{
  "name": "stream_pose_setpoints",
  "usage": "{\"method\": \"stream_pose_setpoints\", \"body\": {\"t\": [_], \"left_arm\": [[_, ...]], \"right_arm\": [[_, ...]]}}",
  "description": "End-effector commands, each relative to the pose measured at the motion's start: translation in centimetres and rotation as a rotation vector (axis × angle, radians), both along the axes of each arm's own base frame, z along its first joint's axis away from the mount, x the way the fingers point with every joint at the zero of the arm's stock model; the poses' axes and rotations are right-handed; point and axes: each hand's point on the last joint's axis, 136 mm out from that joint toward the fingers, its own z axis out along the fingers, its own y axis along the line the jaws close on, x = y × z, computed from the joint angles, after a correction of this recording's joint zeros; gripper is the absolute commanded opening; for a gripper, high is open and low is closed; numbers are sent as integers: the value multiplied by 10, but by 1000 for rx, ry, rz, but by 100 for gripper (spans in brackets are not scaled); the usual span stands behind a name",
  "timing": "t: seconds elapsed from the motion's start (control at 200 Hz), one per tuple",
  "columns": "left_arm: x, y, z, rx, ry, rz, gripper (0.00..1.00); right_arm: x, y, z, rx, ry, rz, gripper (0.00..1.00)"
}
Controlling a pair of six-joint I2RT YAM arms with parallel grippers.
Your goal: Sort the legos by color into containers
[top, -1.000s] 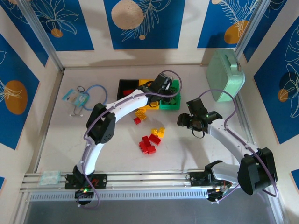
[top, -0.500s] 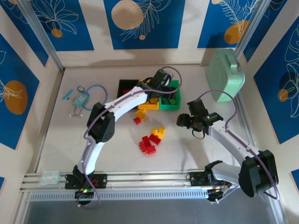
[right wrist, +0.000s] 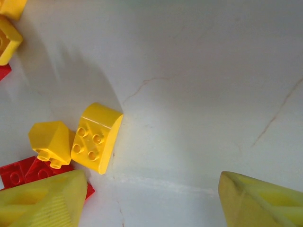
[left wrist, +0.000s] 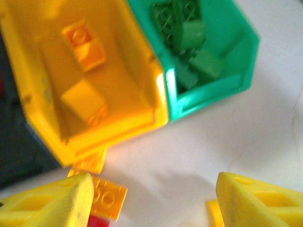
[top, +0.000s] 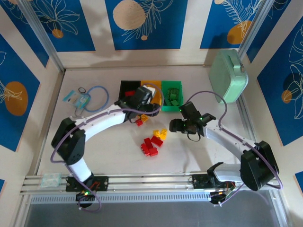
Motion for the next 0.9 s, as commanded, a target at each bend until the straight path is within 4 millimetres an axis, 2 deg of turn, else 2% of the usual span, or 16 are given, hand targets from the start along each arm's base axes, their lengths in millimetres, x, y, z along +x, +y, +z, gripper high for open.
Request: {"method": "stream_pose_setpoints", "body": {"t": [0.0, 0.16, 0.24, 0.38, 0.505, 0.74, 0.896], "left_arm": [[-7, 32, -11, -29, 7, 97, 68], [-40, 70, -35, -24, 23, 146, 68], [-54, 87, -41, -29, 18, 176, 68], [-70, 111, -44, -53, -2, 226, 68], [-76, 127, -41, -60, -26, 262, 68], [-77, 138, -37, -60, -39, 285, 67], [-77, 138, -42, -64, -29, 284, 67]], "right_arm": [[5, 26, 11, 15, -28, 80, 74], [4, 56, 7, -6, -22, 185, 61], [6, 69, 3, -12, -10, 211, 60], [10, 90, -8, -30, 22, 253, 60], [13, 105, -18, -60, 41, 284, 58], [10, 119, -38, -156, 92, 316, 53], [6, 113, -48, -230, 115, 307, 52]]}}
